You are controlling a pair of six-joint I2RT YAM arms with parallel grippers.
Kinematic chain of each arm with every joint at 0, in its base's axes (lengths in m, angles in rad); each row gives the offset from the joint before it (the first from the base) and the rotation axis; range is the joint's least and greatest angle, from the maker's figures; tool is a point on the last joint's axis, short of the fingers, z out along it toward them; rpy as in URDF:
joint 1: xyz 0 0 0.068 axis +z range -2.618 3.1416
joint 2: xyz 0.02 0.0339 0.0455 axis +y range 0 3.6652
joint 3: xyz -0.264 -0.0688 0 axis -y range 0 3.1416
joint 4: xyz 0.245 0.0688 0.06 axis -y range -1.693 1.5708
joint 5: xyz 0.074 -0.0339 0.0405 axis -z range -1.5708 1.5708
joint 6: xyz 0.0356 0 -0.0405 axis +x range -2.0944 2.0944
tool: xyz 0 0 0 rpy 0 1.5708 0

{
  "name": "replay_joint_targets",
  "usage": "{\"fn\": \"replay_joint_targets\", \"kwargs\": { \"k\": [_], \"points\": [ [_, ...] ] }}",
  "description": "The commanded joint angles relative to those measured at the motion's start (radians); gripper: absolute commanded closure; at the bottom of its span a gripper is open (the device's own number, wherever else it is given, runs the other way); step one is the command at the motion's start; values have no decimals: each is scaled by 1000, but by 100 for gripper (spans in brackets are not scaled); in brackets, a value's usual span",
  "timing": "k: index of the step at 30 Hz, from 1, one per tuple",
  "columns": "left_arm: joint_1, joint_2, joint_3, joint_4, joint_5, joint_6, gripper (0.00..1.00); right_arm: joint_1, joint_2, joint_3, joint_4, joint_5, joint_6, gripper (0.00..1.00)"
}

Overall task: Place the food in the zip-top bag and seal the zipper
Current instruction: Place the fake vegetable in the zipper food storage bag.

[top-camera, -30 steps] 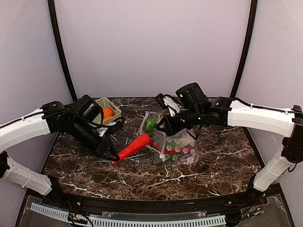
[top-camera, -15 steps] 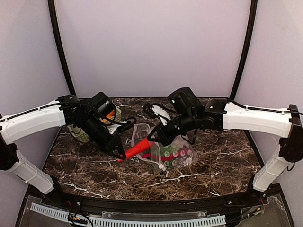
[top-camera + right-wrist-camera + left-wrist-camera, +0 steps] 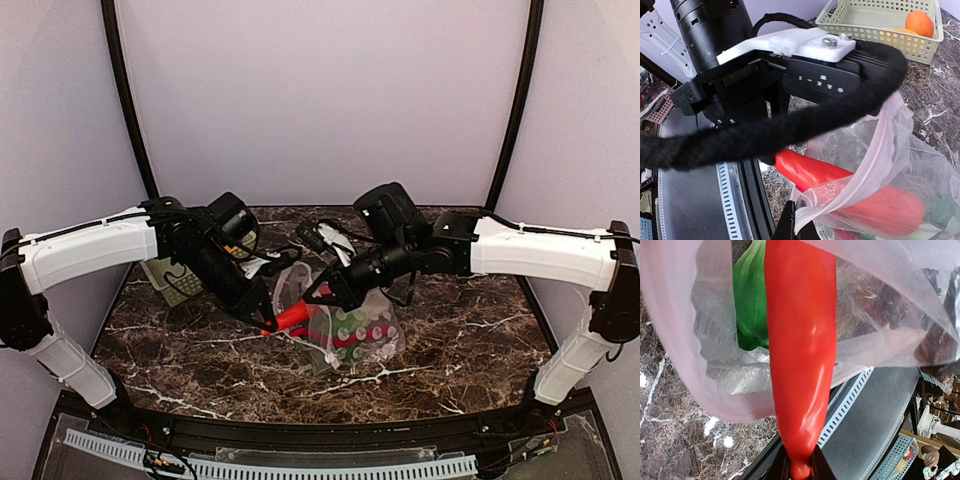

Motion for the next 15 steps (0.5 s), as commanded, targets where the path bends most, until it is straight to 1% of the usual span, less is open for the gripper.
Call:
{"fn": "replay_joint_targets", "kwargs": {
  "k": [1, 5, 9, 12, 15],
  "points": [
    [9, 21, 34, 48, -5, 15, 99, 13, -6, -3, 58, -52, 17, 100],
    [10, 52, 48, 63, -10, 13, 99, 16, -7, -18, 75, -60, 30, 100],
    [10, 55, 50, 70, -64, 8, 97, 17, -12, -32, 88, -18, 67, 100],
    [10, 36, 27, 88, -143, 0, 92, 16, -11, -42, 93, 46, 115, 100],
    [10, 10, -10, 103, -181, 0, 87, 10, -7, -50, 94, 80, 158, 100]
  ]
}}
